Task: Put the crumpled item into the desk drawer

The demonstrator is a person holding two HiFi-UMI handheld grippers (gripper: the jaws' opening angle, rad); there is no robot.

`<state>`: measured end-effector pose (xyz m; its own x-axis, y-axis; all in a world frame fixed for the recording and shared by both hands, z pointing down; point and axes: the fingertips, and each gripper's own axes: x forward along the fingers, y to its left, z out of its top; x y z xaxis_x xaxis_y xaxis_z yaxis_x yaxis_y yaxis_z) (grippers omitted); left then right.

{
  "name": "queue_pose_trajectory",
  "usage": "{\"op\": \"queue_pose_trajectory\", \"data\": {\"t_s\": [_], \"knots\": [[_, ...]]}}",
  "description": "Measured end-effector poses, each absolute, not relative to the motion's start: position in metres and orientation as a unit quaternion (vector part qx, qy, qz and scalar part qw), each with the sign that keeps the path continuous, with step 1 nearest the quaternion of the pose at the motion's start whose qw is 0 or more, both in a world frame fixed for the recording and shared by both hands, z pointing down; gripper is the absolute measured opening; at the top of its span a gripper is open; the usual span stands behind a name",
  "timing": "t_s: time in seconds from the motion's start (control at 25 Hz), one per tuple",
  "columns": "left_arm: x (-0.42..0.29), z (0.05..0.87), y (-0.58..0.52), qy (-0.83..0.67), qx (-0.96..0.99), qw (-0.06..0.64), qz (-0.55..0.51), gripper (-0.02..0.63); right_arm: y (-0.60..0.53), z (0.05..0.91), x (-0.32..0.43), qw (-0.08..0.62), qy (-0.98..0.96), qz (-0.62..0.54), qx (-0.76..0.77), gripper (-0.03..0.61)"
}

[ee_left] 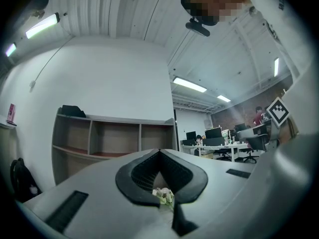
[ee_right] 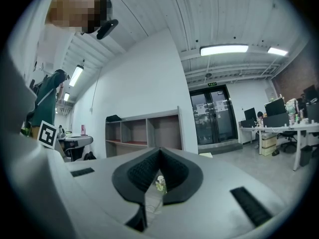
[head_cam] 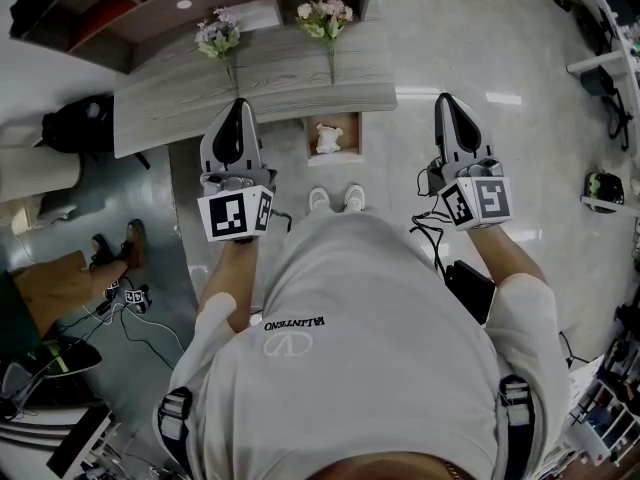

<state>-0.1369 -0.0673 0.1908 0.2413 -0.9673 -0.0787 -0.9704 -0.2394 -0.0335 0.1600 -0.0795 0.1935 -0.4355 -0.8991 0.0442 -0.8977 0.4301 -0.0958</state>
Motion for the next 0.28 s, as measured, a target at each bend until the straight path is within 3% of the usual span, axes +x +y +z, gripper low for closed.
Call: {"op": "queue_pose_trajectory", "data": {"t_s": [0.28], "knots": [[-0.1412, 0.1902, -0.0671, 0.618, -0.785, 0.035, 0.023, 0.002, -0.0809, 0.1938, 0.1559, 0.008, 0.846, -0.056, -0.530, 0.000]]}}
